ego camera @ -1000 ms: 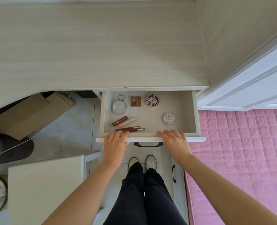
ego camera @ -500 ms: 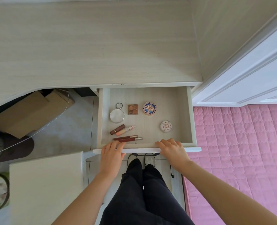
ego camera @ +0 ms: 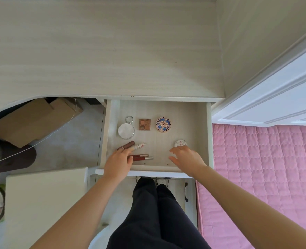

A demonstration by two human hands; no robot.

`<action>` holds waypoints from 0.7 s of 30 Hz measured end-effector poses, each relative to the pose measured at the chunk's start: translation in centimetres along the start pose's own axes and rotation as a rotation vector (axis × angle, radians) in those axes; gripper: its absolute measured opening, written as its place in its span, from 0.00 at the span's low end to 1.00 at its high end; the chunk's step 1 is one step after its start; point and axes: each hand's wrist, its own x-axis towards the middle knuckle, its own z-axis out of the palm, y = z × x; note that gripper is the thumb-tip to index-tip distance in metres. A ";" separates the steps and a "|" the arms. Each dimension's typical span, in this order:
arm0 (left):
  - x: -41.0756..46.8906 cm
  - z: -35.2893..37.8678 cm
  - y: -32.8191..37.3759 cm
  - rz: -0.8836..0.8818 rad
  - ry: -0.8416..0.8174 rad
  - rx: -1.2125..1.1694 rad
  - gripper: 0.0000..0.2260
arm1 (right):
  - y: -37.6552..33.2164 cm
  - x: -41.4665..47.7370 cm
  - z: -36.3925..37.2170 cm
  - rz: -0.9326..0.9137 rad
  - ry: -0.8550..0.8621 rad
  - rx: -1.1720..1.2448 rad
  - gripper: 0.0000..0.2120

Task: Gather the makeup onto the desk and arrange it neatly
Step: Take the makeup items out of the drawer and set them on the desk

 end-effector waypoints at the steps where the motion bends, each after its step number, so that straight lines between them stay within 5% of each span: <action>1: 0.8 -0.1 0.2 -0.024 -0.011 -0.012 0.11 | 0.1 0.7 -0.1 0.011 0.008 0.009 0.19; 8: 7.0 0.0 0.5 -0.034 -0.104 0.087 0.19 | -1.1 6.7 -1.1 0.068 -0.019 0.033 0.21; 21: 15.4 1.7 -0.5 -0.107 -0.185 0.221 0.43 | -0.9 16.4 -0.7 0.450 0.051 0.254 0.26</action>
